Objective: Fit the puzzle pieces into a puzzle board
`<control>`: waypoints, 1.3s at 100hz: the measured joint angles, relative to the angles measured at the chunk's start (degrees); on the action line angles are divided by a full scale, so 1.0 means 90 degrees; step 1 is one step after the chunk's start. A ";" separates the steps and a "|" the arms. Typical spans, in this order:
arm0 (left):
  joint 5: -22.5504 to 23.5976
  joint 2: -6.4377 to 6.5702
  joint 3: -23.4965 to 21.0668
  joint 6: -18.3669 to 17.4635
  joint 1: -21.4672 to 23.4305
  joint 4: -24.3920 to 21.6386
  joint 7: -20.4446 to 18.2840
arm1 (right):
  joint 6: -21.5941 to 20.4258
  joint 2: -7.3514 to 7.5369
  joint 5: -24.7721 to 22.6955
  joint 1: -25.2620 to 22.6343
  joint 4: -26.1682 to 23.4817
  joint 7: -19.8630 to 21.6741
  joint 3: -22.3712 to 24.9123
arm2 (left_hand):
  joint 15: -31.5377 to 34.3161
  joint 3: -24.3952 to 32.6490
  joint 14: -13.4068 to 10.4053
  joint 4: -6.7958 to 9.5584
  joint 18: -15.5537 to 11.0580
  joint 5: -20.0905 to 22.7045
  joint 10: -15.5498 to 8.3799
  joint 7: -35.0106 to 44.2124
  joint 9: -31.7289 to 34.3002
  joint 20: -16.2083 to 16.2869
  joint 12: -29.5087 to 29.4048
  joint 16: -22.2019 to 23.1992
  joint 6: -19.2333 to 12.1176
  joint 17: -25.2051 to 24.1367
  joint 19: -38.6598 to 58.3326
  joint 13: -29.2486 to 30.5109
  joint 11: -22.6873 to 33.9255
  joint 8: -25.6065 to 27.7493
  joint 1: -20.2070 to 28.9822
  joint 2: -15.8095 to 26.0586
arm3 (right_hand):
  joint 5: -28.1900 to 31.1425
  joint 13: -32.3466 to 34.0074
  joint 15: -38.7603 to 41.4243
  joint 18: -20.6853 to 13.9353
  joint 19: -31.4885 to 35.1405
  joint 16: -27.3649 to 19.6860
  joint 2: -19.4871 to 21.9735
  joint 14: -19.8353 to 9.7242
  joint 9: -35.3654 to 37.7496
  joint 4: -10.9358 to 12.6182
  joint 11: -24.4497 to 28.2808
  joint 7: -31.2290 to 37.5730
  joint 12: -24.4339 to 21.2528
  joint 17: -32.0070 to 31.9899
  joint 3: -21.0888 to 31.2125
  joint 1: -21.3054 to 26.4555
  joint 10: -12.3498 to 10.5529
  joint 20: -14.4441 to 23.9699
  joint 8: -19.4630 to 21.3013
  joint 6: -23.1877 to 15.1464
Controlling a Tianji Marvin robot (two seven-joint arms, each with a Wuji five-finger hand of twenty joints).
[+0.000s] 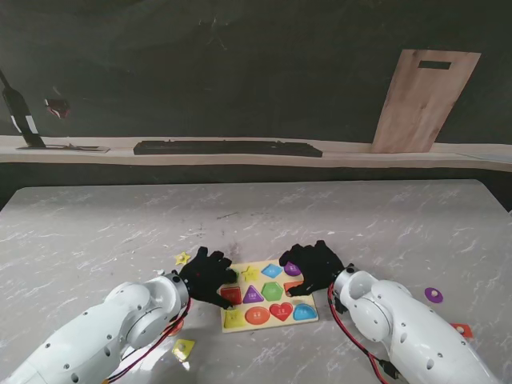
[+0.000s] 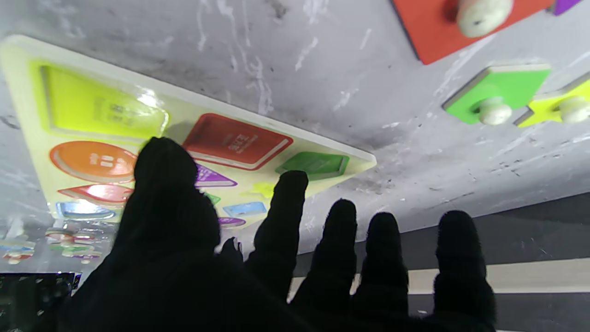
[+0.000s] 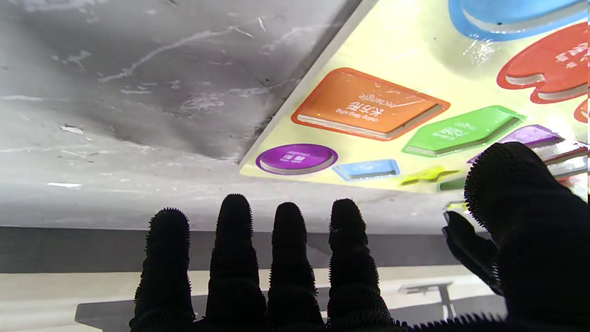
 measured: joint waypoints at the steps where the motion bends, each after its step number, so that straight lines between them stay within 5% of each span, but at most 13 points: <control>1: 0.0007 -0.0001 -0.0011 0.0000 0.0008 -0.0002 0.0015 | -0.0001 0.0000 -0.0002 -0.0006 -0.0007 -0.0002 0.0005 | 0.0000 0.0000 0.0000 0.0000 0.0000 0.0000 0.0000 0.0000 0.0000 0.0000 -0.0001 -0.0001 0.0000 0.0000 0.0000 0.0000 0.0000 0.0000 0.0000 0.0000 | 0.0000 0.0000 0.0000 0.0000 0.0000 0.0000 0.0000 0.0000 0.0000 0.0000 0.0000 0.0000 0.0000 0.0000 0.0000 0.0000 0.0000 0.0000 0.0000 0.0000; 38: -0.0002 -0.0009 -0.0057 0.0171 0.0012 0.0049 0.0113 | -0.0066 -0.0026 -0.0141 -0.0294 -0.0245 -0.0142 0.0359 | -0.0002 0.0000 0.0000 0.0000 0.0000 -0.0149 0.0000 -0.0251 -0.0149 -0.0002 -0.0087 -0.0068 0.0000 0.0000 -0.0006 0.0000 -0.0008 -0.0193 0.0110 0.0258 | 0.0000 0.0000 0.0000 0.0000 0.0003 0.0001 0.0090 0.0000 0.0000 0.0000 0.0000 0.0000 -0.0001 -0.0002 -0.0031 -0.0001 0.0000 0.0000 0.0000 -0.0012; 52: -0.0076 -0.0104 -0.0386 0.0188 0.0199 0.0085 0.0650 | -0.0173 -0.0065 -0.0173 -0.0677 -0.0531 -0.0299 0.0828 | -0.0002 -0.0002 0.0000 0.0000 0.0000 -0.0473 0.0000 -0.0509 -0.0253 -0.0002 -0.0129 -0.0070 -0.0035 0.0000 -0.0010 -0.0001 -0.0010 -0.0354 0.0148 0.0318 | -0.0001 0.0004 0.0066 0.0000 0.0034 0.0006 0.0090 0.0000 0.0007 0.0000 0.0000 0.0000 -0.0001 0.0046 -0.0033 -0.0001 0.0000 0.0000 0.0000 -0.0061; 82: -0.1398 -0.0349 -0.1491 0.0557 0.1187 -0.0574 0.0916 | -0.0514 -0.0169 0.0398 -0.1569 -0.1233 -0.0339 0.1852 | -0.0070 -0.0005 0.0000 0.0000 0.0000 -0.0475 0.0005 -0.0633 -0.0254 -0.0096 -0.0377 -0.0160 0.0012 0.0000 -0.0140 -0.0001 -0.0159 -0.0584 0.0066 0.0319 | 0.0068 0.0346 0.0174 -0.0001 0.0110 0.0103 0.0092 -0.0002 0.0281 0.0000 0.0011 0.0000 0.0005 0.0345 -0.0037 -0.0001 0.0002 0.0000 0.0048 -0.0152; 98: -0.2539 -0.0485 -0.1930 0.0210 0.1573 -0.0703 0.1272 | -0.0931 -0.0221 0.0731 -0.1912 -0.1401 -0.0494 0.2293 | -0.0161 -0.0005 0.0002 0.0000 0.0000 -0.0475 0.0009 -0.0714 -0.0254 -0.0250 -0.0499 -0.0306 0.0013 0.0000 -0.0409 -0.0001 -0.0228 -0.0659 0.0066 0.0255 | 0.0201 0.0771 0.0364 -0.0014 0.0227 0.0147 -0.0017 -0.0081 0.0798 0.0000 0.0110 0.0069 0.0012 0.0683 -0.0039 -0.0001 -0.0103 0.0000 0.0140 -0.0277; 115: -0.3741 -0.0602 -0.2251 -0.0216 0.1924 -0.0886 0.1325 | -0.1316 -0.0256 0.2049 -0.2238 -0.1613 0.0051 0.2713 | -0.0236 -0.0004 0.0028 0.0000 0.0000 -0.0474 0.0040 -0.0727 -0.0254 -0.0255 -0.0520 -0.0384 0.0017 0.0000 -0.0463 0.0070 -0.0300 -0.0665 -0.0006 0.0137 | 0.0424 0.1143 0.0676 -0.0097 0.0417 0.0313 -0.0196 -0.0158 0.1057 0.0000 0.0174 0.0226 0.0137 0.1043 0.0048 0.0033 -0.0173 0.0058 0.0287 -0.0372; 130: -0.3880 -0.0656 -0.2457 -0.0371 0.2216 -0.1156 0.1313 | -0.1310 -0.0264 0.2469 -0.2537 -0.1794 0.0191 0.2872 | -0.0241 -0.0002 0.0030 0.0000 0.0000 -0.0463 0.0049 -0.0782 -0.0063 -0.0279 -0.0526 -0.0385 0.0017 0.0151 -0.0531 0.0220 -0.0302 -0.0666 -0.0012 0.0073 | 0.0461 0.1287 0.0747 -0.0157 0.0433 0.0420 -0.0473 -0.0232 0.1248 0.0000 0.0303 0.0300 0.0223 0.1200 0.0439 0.0181 -0.0251 0.0196 0.0363 -0.0413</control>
